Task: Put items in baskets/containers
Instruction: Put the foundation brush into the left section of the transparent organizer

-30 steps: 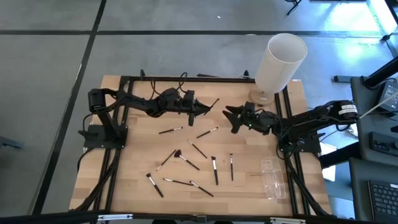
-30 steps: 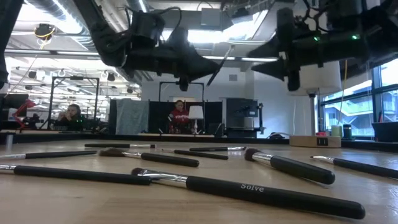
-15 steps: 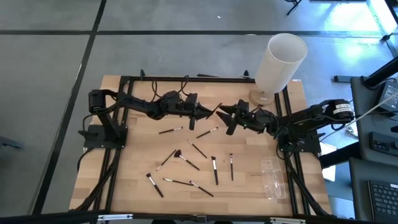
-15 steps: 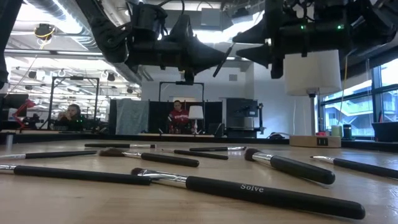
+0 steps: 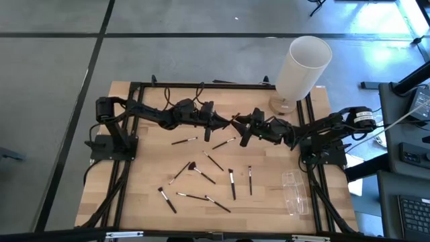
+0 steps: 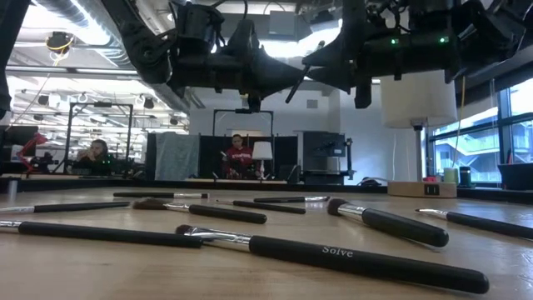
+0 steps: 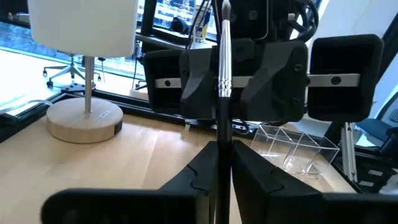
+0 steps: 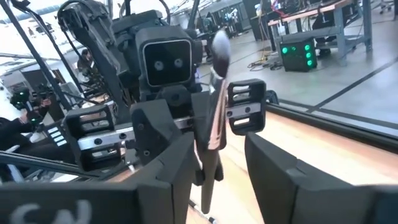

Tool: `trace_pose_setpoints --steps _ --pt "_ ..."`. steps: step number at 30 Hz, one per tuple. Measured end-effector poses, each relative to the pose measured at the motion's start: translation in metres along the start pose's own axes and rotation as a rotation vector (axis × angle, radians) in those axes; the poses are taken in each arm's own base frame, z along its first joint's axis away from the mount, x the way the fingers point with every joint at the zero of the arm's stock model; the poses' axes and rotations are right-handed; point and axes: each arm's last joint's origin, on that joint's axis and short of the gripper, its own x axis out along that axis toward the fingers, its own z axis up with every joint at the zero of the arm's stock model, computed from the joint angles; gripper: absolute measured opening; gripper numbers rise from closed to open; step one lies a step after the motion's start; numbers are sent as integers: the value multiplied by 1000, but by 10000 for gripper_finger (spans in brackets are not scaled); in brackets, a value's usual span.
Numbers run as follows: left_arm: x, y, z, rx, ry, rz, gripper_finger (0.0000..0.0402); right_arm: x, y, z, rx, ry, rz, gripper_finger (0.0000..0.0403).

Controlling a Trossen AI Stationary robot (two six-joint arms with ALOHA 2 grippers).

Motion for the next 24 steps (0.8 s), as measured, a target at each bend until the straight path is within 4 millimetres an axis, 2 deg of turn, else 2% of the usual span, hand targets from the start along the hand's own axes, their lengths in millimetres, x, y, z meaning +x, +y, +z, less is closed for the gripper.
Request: trace_pose_setpoints --steps 17,24 --pt "0 1 0 14 4 1 40 0 1 2 -5 -21 15 33" --pt "0 2 -5 26 47 14 50 -2 -1 0 -48 26 -40 37"
